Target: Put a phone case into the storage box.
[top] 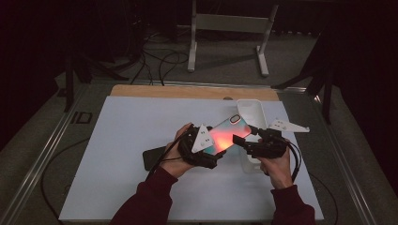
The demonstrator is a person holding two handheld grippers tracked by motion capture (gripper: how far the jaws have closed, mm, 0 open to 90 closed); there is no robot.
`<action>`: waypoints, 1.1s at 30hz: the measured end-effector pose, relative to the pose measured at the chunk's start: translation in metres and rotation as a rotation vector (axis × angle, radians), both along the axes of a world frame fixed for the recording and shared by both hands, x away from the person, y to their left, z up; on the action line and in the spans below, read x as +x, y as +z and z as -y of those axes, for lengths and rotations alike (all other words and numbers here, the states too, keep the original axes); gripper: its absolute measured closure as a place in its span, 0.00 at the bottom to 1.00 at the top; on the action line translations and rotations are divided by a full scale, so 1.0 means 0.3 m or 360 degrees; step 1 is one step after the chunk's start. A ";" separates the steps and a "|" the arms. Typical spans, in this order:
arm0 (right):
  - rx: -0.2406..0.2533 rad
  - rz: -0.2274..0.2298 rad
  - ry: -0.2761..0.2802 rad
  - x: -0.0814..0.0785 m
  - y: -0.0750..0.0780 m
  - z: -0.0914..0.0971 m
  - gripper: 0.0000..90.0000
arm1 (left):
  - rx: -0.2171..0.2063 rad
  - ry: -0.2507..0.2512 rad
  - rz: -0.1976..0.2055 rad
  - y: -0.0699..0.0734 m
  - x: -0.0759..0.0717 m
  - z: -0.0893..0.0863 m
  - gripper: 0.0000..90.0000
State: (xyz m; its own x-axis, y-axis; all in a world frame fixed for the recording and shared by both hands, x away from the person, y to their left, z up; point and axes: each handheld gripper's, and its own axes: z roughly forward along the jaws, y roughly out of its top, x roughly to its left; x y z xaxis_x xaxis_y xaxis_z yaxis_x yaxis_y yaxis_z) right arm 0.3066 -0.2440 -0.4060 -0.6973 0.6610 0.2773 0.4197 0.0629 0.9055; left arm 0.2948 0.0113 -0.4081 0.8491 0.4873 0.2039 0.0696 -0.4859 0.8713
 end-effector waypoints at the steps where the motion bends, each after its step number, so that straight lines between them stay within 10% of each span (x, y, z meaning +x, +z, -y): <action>1: 0.0008 -0.0011 0.0015 0.001 0.003 -0.009 0.38 | -0.0005 0.0001 0.0006 0.001 -0.001 0.001 0.19; 16: 0.0228 -0.0115 0.0200 0.009 0.019 -0.028 0.88 | 0.0041 0.0056 0.0063 -0.019 -0.012 0.030 0.19; 22: 0.0079 -0.0064 0.0140 -0.001 0.025 -0.048 0.92 | -0.0026 0.0030 -0.0039 -0.018 0.004 0.008 0.16; 33: 0.0081 -0.0026 0.0132 -0.003 0.032 -0.023 0.92 | -0.0082 -0.0032 -0.0270 -0.029 0.039 -0.032 0.09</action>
